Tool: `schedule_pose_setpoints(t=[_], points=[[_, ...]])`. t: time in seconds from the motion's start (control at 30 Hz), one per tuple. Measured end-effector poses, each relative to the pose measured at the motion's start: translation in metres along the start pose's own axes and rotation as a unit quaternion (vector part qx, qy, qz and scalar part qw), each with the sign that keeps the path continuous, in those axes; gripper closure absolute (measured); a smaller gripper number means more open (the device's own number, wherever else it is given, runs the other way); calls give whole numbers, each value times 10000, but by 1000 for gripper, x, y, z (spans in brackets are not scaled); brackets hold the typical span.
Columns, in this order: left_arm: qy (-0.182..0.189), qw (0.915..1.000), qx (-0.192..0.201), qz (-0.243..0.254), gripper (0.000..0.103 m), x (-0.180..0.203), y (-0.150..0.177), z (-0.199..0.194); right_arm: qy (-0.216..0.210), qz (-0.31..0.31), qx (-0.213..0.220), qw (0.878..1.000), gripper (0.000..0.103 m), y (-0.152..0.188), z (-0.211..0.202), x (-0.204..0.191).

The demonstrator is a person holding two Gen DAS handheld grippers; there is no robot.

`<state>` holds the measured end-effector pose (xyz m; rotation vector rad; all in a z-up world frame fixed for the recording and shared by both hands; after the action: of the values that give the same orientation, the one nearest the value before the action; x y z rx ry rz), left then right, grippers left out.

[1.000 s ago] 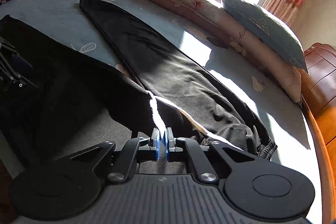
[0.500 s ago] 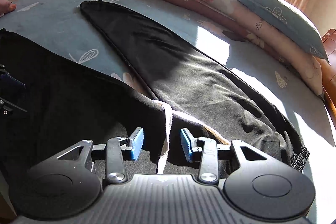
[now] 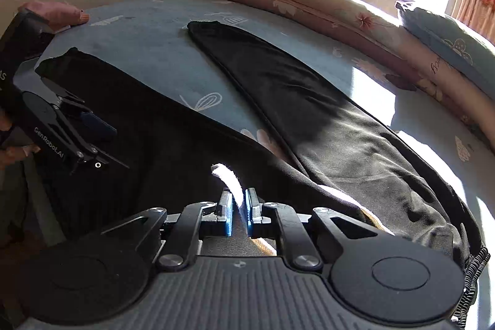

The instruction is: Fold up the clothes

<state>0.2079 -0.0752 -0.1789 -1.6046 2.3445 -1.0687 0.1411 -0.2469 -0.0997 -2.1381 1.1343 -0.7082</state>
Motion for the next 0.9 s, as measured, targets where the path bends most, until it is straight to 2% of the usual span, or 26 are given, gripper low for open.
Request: schedule_pose_setpoints(t=[0.03,0.13,0.27,0.37,0.47,0.53,0.73,0.8,0.87,0.9], points=[[17,10000,0,-21,11,-1,0,0,-125,-114,28,9999,78,-1,-6,-8],[61,9999,-5,-104,11,-3,-1,-1,212,-356,-59,9991,78,2,-13,-1],[75,9998,-15,-192,11,-3,-2,-1,880,-234,-315,9953,78,10,-6,45],[108,9995,-10,-286,11,-5,-3,-1,1539,-550,-520,9852,78,15,11,86],[167,9991,-11,-385,11,-7,-4,-2,1816,-1010,-873,9743,78,24,35,111],[211,9988,-16,-448,11,-8,-4,-2,1882,-1267,-1098,9677,79,32,52,121],[260,9983,-14,-512,11,-9,-5,-1,1676,-1555,-1382,9637,79,42,88,128],[262,9986,-24,-462,10,-8,-5,-1,1577,-1510,-1344,9666,81,41,93,127],[269,9987,-30,-424,10,-8,-5,-1,1449,-1419,-1311,9704,89,40,97,126],[277,9987,-26,-429,10,-8,-5,-1,1411,-1361,-1323,9716,90,40,97,127]])
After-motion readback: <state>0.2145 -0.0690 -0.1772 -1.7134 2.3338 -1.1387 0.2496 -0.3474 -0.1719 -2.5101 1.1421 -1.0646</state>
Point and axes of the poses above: each gripper's, at about its wrist camera, not at the fingertips, and z roughly the way its jaws point, x to its right, y to its underside, the point moved 9 cm from there along z, roughly the way its jaws point
